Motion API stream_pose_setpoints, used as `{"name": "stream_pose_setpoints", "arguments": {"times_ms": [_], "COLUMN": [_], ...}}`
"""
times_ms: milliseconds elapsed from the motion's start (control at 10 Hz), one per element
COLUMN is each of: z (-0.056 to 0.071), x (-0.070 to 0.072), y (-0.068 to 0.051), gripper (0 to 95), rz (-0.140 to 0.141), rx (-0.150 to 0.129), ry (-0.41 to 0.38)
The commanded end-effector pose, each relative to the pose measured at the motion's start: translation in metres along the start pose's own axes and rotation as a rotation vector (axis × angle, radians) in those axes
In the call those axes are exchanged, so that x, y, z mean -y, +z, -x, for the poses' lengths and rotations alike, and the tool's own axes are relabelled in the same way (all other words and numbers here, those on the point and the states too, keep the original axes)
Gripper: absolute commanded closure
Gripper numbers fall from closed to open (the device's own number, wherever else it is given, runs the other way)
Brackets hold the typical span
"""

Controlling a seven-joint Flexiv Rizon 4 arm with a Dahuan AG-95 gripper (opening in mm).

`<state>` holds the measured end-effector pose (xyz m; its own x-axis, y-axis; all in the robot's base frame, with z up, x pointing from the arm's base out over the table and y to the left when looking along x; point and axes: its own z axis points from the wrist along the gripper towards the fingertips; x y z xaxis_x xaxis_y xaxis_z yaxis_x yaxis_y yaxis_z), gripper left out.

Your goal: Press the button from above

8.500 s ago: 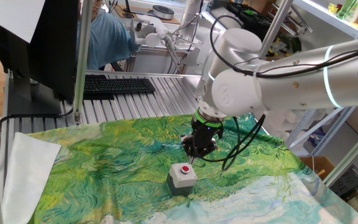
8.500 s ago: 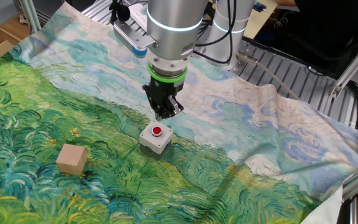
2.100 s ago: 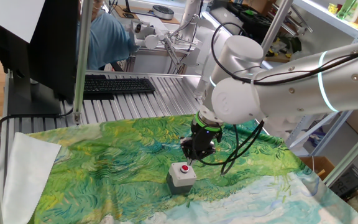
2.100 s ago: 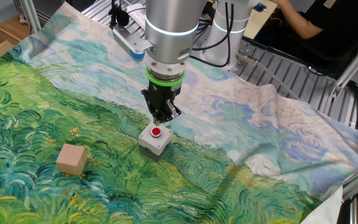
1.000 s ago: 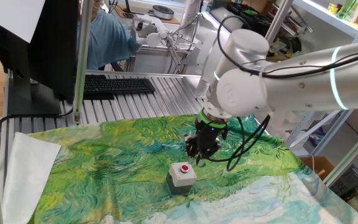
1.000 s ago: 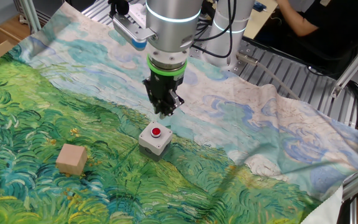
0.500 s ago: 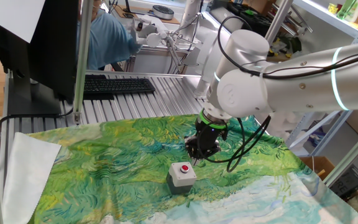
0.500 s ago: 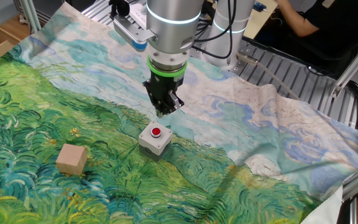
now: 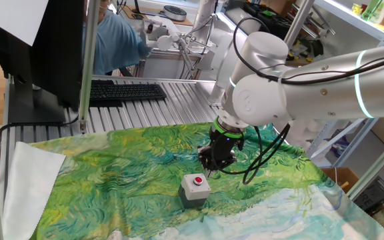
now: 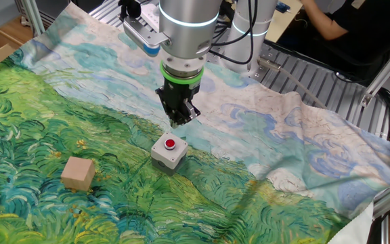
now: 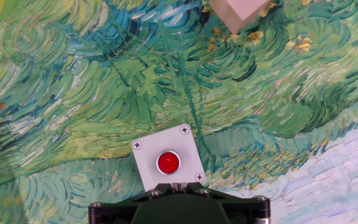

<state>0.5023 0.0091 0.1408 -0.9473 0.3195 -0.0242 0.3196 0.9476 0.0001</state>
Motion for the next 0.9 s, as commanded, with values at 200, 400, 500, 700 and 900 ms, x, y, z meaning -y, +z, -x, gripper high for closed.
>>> {"name": "stream_pose_setpoints", "arguments": {"times_ms": [200, 400, 500, 700, 900], "z": [-0.0001, -0.0001, -0.0001, -0.0001, -0.0001], "x": [0.0001, 0.0001, 0.0001, 0.0001, 0.0001], "y": [-0.0002, -0.0002, -0.0002, -0.0002, -0.0002], "gripper": [95.0, 95.0, 95.0, 95.0, 95.0], "rz": [0.001, 0.001, 0.001, 0.002, 0.002], "rx": [0.005, 0.006, 0.005, 0.005, 0.005], "ry": [0.037, 0.054, 0.069, 0.103, 0.105]}}
